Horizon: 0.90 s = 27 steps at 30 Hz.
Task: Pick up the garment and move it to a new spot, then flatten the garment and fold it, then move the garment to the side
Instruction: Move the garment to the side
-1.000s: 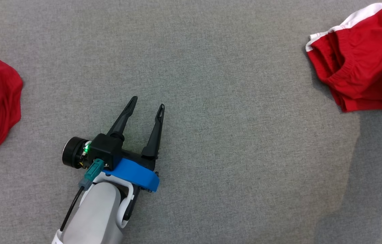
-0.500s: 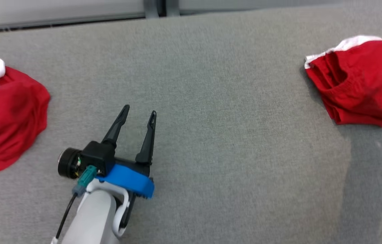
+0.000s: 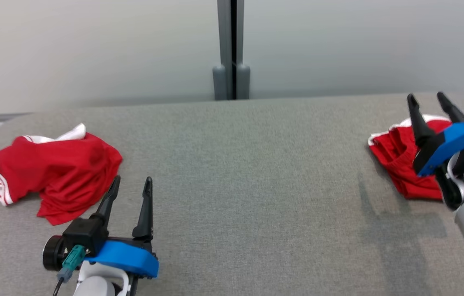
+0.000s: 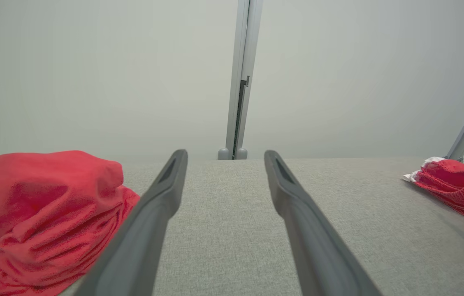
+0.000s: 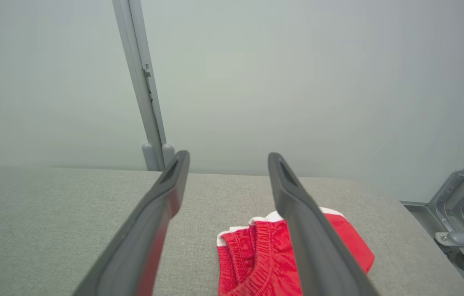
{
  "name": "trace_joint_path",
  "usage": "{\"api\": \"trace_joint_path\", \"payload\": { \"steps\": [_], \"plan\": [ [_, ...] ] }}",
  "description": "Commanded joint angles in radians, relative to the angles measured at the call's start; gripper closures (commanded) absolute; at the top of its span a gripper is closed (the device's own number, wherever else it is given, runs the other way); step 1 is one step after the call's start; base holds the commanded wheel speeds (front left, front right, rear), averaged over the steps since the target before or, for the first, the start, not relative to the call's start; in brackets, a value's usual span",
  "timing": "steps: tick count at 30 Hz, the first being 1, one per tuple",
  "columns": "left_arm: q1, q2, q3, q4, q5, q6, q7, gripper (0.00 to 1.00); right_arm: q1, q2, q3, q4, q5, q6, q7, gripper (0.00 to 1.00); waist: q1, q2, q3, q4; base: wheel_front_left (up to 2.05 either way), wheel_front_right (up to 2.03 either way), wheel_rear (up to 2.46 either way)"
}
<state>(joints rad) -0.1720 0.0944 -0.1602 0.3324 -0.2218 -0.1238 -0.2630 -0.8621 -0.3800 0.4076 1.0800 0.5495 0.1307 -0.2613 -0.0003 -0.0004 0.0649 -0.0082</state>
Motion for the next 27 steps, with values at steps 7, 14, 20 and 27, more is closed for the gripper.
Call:
{"api": "trace_joint_path", "payload": {
  "steps": [7,14,20,27],
  "plan": [
    [0.074,0.014,0.044,-0.013,-0.003,-0.001,-0.003,0.0,0.27,0.019,-0.099,-0.301,-0.062,0.0,-0.004,0.0,0.0003,0.0004,-0.091,0.025,0.0,0.0,0.0],
    [0.117,0.012,0.073,-0.014,-0.005,-0.003,-0.002,0.0,0.495,0.076,-0.193,-0.549,-0.13,0.0,-0.004,0.0,0.0003,0.0004,-0.119,0.032,0.0,0.0,0.0],
    [0.147,0.003,0.1,-0.017,-0.006,-0.005,-0.002,0.0,0.642,0.125,-0.257,-0.665,-0.177,0.0,-0.004,0.0,0.0003,0.0004,-0.125,0.035,0.0,0.0,0.0],
    [0.169,-0.012,0.132,-0.024,0.012,-0.002,-0.002,0.0,0.76,0.184,-0.324,-0.743,-0.222,0.0,-0.004,0.0,0.0003,0.0004,-0.13,0.03,0.0,0.0,0.0]
  ]
}}
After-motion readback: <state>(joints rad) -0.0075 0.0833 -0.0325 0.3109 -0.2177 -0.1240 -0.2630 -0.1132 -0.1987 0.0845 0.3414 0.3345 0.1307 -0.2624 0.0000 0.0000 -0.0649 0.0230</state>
